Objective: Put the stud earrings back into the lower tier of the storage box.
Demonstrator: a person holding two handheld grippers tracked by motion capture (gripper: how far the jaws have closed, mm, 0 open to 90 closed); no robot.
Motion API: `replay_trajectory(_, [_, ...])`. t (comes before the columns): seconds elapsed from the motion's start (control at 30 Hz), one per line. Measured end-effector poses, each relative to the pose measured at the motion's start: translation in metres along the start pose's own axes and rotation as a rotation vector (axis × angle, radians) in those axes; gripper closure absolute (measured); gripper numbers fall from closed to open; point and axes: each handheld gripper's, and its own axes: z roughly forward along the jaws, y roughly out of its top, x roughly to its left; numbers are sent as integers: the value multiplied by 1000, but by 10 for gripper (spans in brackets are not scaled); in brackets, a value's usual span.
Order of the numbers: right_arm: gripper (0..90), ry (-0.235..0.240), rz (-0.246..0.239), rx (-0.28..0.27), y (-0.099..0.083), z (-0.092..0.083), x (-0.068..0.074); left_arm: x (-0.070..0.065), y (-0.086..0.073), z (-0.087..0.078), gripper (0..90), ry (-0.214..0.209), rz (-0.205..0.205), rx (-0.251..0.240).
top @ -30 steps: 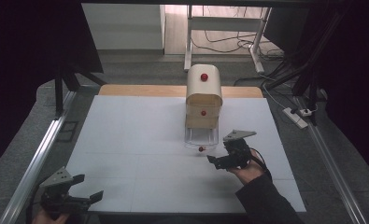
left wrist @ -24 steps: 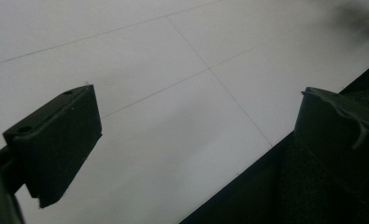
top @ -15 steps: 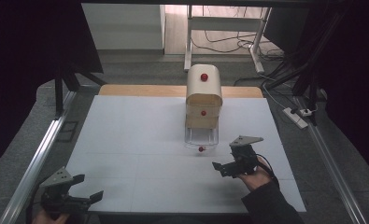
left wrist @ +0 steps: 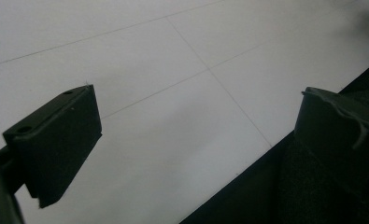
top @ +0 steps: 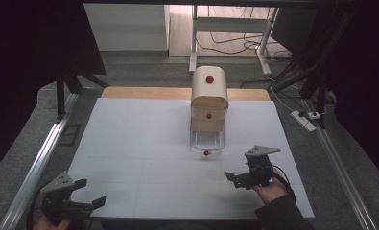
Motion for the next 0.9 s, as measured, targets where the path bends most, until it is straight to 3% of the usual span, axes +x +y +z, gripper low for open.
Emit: replay_trajectory(0.9, [0,-78,109,-46,-39,-43,-6,0,0,0,8,-5,-1,-4])
